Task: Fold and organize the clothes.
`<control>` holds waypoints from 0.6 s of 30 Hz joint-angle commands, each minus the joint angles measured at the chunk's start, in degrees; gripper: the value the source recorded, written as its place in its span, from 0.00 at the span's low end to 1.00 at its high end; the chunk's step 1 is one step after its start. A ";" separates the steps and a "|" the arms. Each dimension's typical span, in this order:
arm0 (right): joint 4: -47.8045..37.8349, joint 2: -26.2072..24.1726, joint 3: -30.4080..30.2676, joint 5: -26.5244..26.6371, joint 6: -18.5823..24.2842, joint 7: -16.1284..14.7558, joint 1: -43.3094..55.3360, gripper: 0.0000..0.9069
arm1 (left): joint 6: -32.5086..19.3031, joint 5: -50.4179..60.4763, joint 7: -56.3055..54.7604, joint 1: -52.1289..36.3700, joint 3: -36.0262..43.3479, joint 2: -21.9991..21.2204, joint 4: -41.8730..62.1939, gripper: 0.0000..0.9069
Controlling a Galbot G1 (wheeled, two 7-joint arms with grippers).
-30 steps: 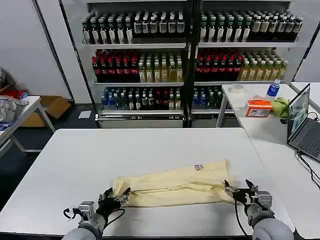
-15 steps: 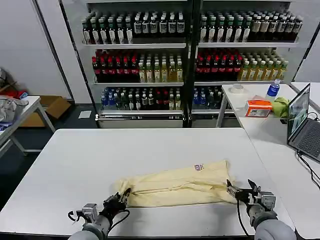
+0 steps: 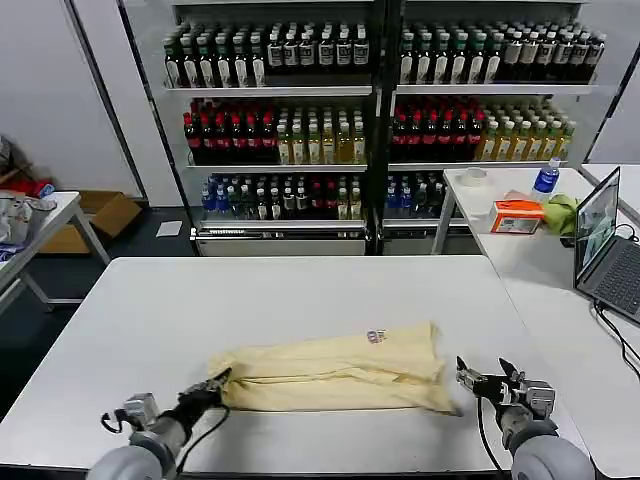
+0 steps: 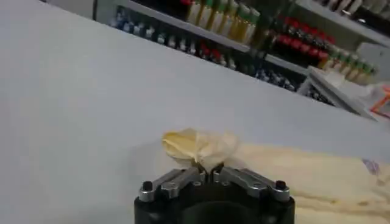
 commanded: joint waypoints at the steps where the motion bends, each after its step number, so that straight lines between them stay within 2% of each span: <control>1: -0.17 0.00 0.10 0.52 0.05 0.05 0.35 1.00 | 0.66 -13.24 1.17 0.01 -15.17 7.10 2.88 0.03; 8: -0.26 -0.04 -0.05 0.55 0.31 -0.12 0.81 1.00 | 0.89 -16.27 1.48 -1.05 -17.72 8.65 2.87 0.03; 18: -0.19 -0.43 -0.83 0.53 0.26 -0.08 1.72 1.00 | 1.18 -22.93 -0.11 -4.83 -5.56 1.89 -4.78 0.03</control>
